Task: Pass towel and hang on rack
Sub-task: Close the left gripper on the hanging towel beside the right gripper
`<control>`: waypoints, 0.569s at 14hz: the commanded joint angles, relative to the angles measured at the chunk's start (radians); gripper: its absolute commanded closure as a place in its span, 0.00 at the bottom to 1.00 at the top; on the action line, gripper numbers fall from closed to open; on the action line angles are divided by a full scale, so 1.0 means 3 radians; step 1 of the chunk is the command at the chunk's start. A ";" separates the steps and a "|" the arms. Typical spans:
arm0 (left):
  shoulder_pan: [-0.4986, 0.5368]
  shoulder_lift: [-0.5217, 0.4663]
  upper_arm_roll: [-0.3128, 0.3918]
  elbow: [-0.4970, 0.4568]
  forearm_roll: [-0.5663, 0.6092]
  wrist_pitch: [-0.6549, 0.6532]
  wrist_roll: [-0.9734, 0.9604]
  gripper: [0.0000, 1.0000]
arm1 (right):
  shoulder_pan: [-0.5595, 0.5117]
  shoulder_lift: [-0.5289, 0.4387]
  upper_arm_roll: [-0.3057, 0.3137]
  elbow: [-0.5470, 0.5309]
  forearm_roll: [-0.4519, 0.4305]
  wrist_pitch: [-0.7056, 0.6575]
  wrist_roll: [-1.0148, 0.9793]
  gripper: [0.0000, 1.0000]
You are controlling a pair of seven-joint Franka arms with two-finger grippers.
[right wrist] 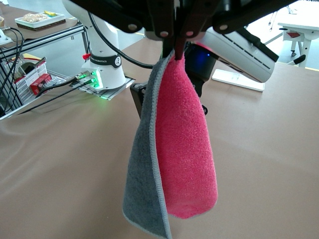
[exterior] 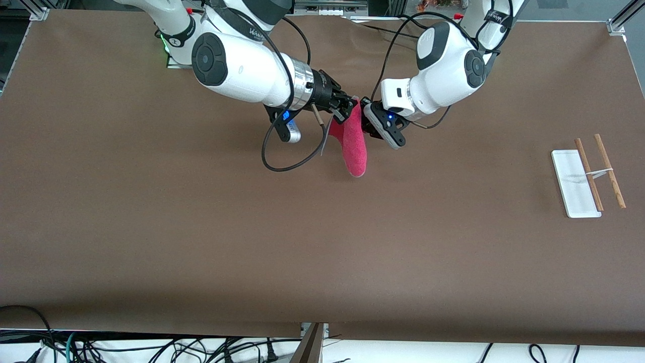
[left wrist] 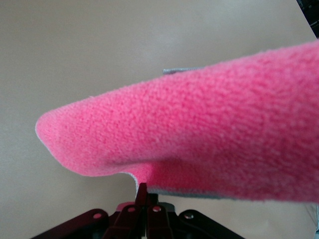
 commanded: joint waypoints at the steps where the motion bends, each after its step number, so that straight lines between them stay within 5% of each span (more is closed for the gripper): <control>1: 0.0023 -0.0023 -0.0017 0.0004 -0.0091 0.0018 0.0016 1.00 | 0.0031 0.0059 -0.0026 0.0123 0.0028 -0.0017 0.0081 1.00; 8: 0.0278 -0.0034 0.0013 0.0080 -0.0061 0.0007 0.0000 1.00 | 0.0031 0.0059 -0.0026 0.0123 0.0033 -0.0012 0.0121 1.00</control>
